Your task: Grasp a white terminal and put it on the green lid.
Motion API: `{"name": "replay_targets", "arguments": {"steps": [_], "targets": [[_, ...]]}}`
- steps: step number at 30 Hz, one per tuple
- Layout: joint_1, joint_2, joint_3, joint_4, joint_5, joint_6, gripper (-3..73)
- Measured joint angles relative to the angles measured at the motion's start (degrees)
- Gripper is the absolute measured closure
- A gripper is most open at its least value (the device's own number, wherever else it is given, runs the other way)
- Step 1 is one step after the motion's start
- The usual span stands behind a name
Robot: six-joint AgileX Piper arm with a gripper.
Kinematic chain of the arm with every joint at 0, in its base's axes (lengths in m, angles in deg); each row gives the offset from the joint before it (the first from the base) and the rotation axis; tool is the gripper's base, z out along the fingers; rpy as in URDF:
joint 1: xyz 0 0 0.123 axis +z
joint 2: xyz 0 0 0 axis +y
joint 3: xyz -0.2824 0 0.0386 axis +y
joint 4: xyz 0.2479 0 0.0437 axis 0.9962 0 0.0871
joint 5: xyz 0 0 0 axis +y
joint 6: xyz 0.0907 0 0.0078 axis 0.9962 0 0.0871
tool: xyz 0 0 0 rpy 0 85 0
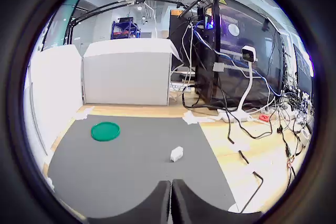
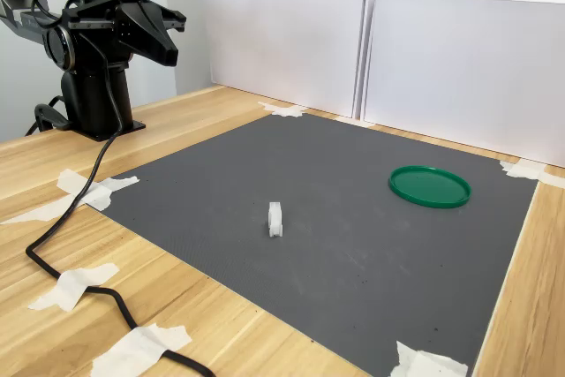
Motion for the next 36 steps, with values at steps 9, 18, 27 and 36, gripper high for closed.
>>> {"name": "replay_targets", "arguments": {"steps": [9,18,27,36], "targets": [[0.0,12.56,-9.71,0.0,4.27,-2.72,71.1],[0.0,29.25,-26.8,0.0,19.81,-2.85,71.1],[0.0,43.85,-40.36,0.8,30.13,-2.85,71.1],[0.0,55.68,-44.81,3.63,35.23,-6.15,68.4]]}}
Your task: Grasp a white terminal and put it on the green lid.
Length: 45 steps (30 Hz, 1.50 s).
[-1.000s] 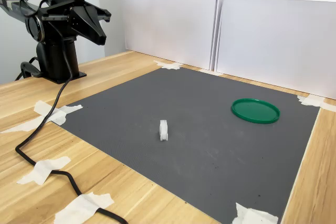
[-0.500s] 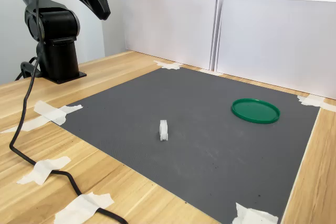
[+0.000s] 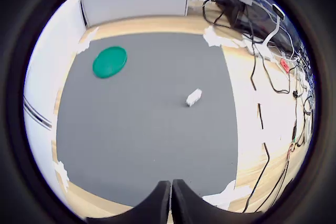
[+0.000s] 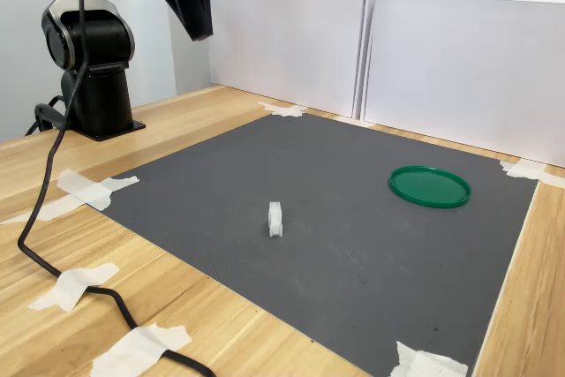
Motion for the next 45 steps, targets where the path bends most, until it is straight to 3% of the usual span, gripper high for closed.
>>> {"name": "replay_targets", "arguments": {"steps": [4,14,21,30,45], "targets": [[0.0,4.41,-1.67,0.52,0.69,-1.13,60.0],[-4.99,14.77,-7.94,4.17,-0.19,-4.14,29.6],[-5.11,23.7,-13.96,4.38,0.15,-6.85,13.8],[-5.11,35.26,-22.96,0.01,1.41,-9.33,11.5],[-5.11,47.04,-25.06,-0.81,0.91,-11.19,11.3]]}}
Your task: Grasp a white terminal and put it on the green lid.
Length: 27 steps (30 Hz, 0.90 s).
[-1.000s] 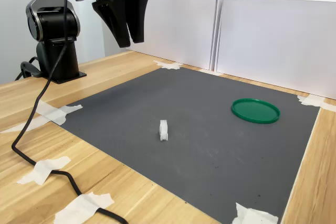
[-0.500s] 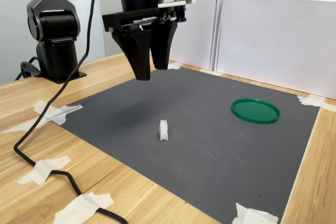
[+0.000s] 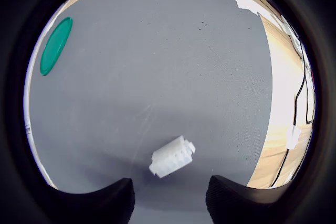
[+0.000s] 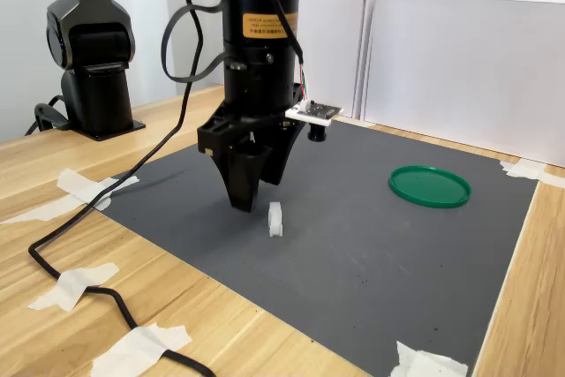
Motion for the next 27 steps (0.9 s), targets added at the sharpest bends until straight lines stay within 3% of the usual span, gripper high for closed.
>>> {"name": "replay_targets", "arguments": {"steps": [27], "targets": [[0.0,3.82,-0.12,1.73,-6.23,-0.44,11.3]]}}
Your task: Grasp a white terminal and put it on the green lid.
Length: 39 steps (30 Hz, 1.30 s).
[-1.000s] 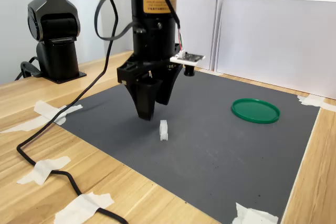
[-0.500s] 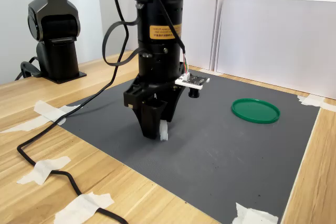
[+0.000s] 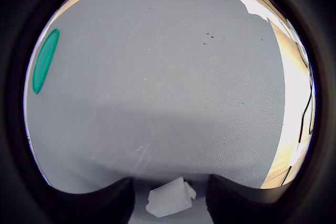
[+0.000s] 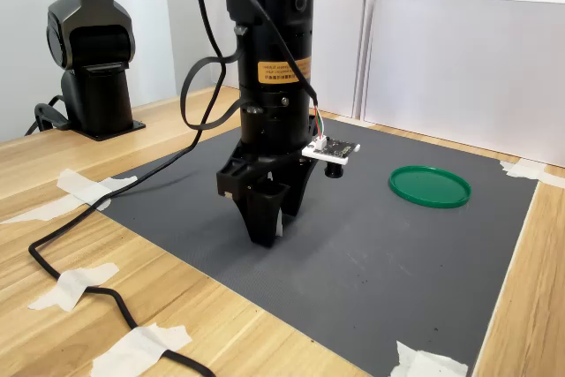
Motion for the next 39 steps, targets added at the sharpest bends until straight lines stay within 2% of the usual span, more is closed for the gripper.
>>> {"name": "replay_targets", "arguments": {"steps": [6,14,29,33,39], "targets": [[0.0,0.34,-0.05,-0.03,-0.01,-0.04,18.2],[0.0,0.34,-0.05,0.52,-0.01,-0.04,40.1],[0.0,0.22,-0.05,0.59,-0.12,-0.04,40.7],[0.05,-0.4,-1.2,2.57,0.62,-0.04,40.7],[3.78,-0.76,-7.97,3.54,5.12,-0.66,40.7]]}}
